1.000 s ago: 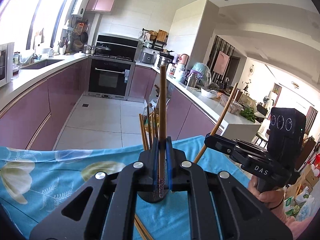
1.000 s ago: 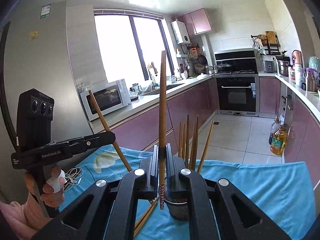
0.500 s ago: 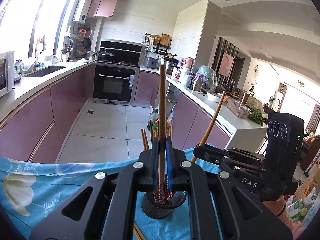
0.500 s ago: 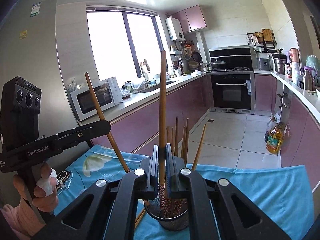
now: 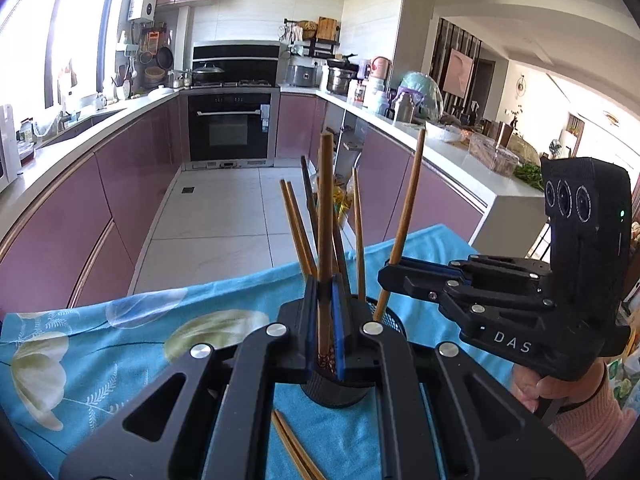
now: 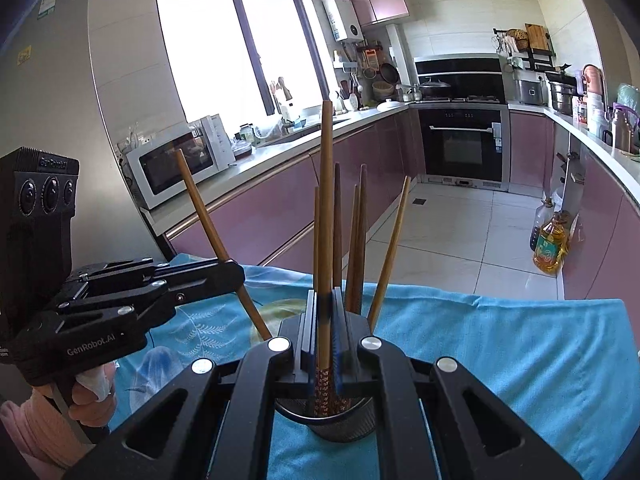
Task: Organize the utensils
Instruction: 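Lower both chopsticks into the black mesh cup and open both tools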
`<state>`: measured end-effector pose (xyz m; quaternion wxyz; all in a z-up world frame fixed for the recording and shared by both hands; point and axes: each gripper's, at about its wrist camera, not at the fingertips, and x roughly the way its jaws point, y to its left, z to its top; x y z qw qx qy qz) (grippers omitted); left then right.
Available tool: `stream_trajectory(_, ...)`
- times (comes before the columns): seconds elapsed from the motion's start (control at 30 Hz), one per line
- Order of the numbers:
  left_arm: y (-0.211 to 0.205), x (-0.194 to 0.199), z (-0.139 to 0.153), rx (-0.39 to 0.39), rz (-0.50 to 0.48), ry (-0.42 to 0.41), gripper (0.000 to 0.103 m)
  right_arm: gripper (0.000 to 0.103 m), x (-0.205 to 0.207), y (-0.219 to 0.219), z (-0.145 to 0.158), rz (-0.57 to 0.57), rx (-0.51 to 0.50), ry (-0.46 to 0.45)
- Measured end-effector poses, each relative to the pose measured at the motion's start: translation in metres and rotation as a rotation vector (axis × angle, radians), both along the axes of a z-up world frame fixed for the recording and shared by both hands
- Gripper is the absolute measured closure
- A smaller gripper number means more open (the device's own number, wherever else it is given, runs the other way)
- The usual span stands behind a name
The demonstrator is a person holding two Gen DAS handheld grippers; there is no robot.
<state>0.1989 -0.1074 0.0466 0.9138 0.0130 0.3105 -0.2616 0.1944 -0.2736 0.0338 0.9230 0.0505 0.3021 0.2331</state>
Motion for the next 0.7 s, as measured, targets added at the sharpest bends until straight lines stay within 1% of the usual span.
stream_trajectory(0.1, -0.003, 0.012, -0.014, 0.021, 0.004, 0.046, 0.095, 0.097, 0.004, 0.002, -0.009, -0.005, -0.008, 0.037)
stream_trajectory(0.3, -0.005, 0.027, -0.031, 0.036, 0.018, 0.068, 0.095, 0.096, 0.010, 0.003, -0.016, -0.019, 0.000, 0.064)
stream_trajectory(0.47, -0.002, 0.030, -0.038, 0.018, 0.024, 0.079, 0.088, 0.095, 0.009, 0.001, -0.015, -0.027, 0.003, 0.060)
stream_trajectory(0.53, 0.000, 0.029, -0.038, 0.012, 0.028, 0.078, 0.079, 0.093, 0.008, 0.000, -0.015, -0.029, 0.004, 0.056)
stream_trajectory(0.57, 0.001, 0.028, -0.040, 0.006, 0.032, 0.077, 0.077, 0.091, 0.008, 0.000, -0.015, -0.031, 0.005, 0.056)
stream_trajectory(0.67, 0.009, 0.021, -0.041, -0.008, 0.046, 0.070, 0.073, 0.090, 0.004, 0.000, -0.014, -0.031, 0.012, 0.051)
stream_trajectory(0.7, 0.013, 0.018, -0.042, -0.009, 0.053, 0.062, 0.068, 0.087, 0.001, -0.001, -0.014, -0.029, 0.015, 0.047)
